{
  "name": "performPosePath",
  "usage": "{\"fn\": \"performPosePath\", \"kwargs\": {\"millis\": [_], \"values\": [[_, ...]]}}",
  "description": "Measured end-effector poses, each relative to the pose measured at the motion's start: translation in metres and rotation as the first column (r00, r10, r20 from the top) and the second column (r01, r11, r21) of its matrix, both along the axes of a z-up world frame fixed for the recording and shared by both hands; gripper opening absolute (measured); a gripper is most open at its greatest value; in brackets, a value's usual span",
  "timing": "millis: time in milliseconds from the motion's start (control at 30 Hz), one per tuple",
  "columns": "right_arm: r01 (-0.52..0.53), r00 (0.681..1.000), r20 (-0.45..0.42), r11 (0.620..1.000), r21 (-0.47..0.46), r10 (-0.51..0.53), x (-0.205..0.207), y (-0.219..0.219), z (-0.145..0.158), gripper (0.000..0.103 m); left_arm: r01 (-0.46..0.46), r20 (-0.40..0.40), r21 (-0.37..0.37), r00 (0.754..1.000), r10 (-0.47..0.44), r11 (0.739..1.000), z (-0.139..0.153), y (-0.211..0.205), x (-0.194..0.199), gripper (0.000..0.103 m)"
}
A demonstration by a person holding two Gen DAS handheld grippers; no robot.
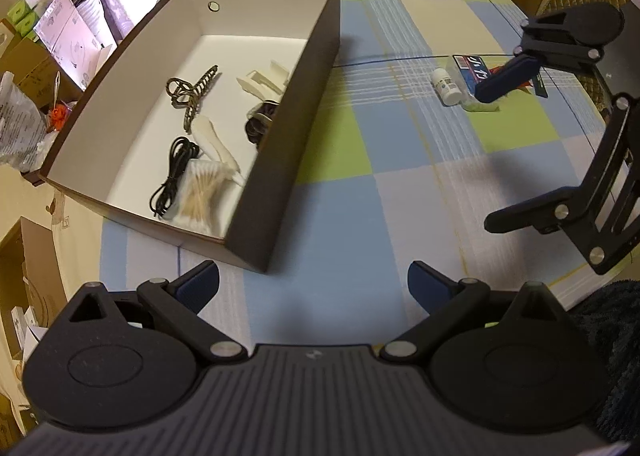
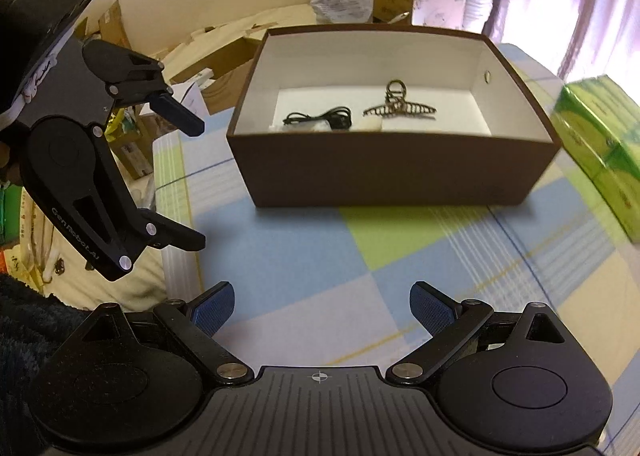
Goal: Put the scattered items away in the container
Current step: 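Withdraw both open tools from the box toward the remaining items, then grasp the white pill bottle with the left tool while the right tool grasps the green lip gel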
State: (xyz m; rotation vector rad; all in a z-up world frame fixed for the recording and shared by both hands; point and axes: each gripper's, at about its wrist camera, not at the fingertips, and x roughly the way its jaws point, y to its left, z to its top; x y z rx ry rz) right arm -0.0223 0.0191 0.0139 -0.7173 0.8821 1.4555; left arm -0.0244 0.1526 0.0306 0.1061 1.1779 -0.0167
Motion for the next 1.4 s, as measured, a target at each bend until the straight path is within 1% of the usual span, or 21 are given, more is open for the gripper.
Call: {"fn": "performPosePath", "kwargs": {"millis": [133, 300, 400, 500, 567, 667, 733, 833, 933, 1067, 1167, 1233, 1267, 1400], "values": [[0.056, 0.998, -0.013, 0.998, -0.002, -0.056, 0.006, -0.021, -0.006, 0.099, -0.011, 0.016, -0.002, 1.0, 0.011, 1.0, -0.003, -0.019, 0.001, 0.099], [0.178, 0.983, -0.033, 0.984, -0.014, -0.178, 0.02, -0.056, -0.014, 0.099, -0.011, 0.043, 0.006, 0.999, 0.011, 1.0, -0.011, -0.044, 0.013, 0.099], [0.275, 0.96, -0.045, 0.961, -0.024, -0.275, 0.034, -0.078, -0.018, 0.099, 0.001, 0.046, 0.003, 0.999, -0.001, 1.0, -0.018, -0.058, 0.024, 0.099], [0.374, 0.925, -0.058, 0.927, -0.036, -0.375, 0.048, -0.101, -0.023, 0.099, 0.016, 0.049, -0.025, 0.999, -0.015, 1.0, -0.025, -0.071, 0.036, 0.099], [0.442, 0.894, -0.053, 0.896, -0.043, -0.444, 0.058, -0.114, -0.026, 0.099, 0.025, 0.049, -0.028, 0.999, -0.024, 0.999, -0.032, -0.08, 0.045, 0.099], [0.546, 0.835, -0.047, 0.837, -0.046, -0.548, 0.072, -0.132, -0.029, 0.099, 0.04, 0.045, -0.036, 0.998, -0.038, 0.999, -0.04, -0.091, 0.06, 0.098], [0.616, 0.785, -0.044, 0.786, -0.05, -0.618, 0.082, -0.143, -0.033, 0.099, 0.05, 0.05, -0.028, 0.998, -0.049, 0.998, -0.044, -0.098, 0.07, 0.098], [0.694, 0.718, -0.022, 0.717, -0.067, -0.696, 0.096, -0.156, -0.041, 0.099, 0.052, 0.057, -0.013, 0.997, -0.051, 0.999, -0.051, -0.107, 0.085, 0.098], [0.747, 0.661, -0.007, 0.66, -0.079, -0.75, 0.108, -0.168, -0.048, 0.099, 0.043, 0.06, -0.023, 0.997, -0.042, 0.999, -0.057, -0.113, 0.101, 0.098], [0.811, 0.581, -0.014, 0.581, -0.067, -0.813, 0.122, -0.182, -0.055, 0.099, 0.033, 0.071, -0.019, 0.997, -0.031, 0.999, -0.062, -0.119, 0.119, 0.098], [0.869, 0.494, -0.029, 0.494, -0.032, -0.869, 0.134, -0.189, -0.057, 0.099, 0.013, 0.083, -0.035, 0.997, -0.01, 0.999, -0.066, -0.12, 0.131, 0.096], [0.896, 0.443, -0.049, 0.443, -0.003, -0.895, 0.143, -0.191, -0.057, 0.099, 0.0, 0.088, -0.041, 0.996, 0.004, 0.999, -0.069, -0.12, 0.139, 0.094], [0.906, 0.424, -0.055, 0.424, 0.011, -0.904, 0.147, -0.191, -0.057, 0.099, -0.006, 0.092, -0.045, 0.996, 0.01, 0.999, -0.07, -0.121, 0.143, 0.094], [0.928, 0.37, -0.039, 0.367, 0.063, -0.928, 0.166, -0.189, -0.06, 0.099, -0.012, 0.108, -0.057, 0.994, 0.018, 0.998, -0.072, -0.123, 0.159, 0.093]]}}
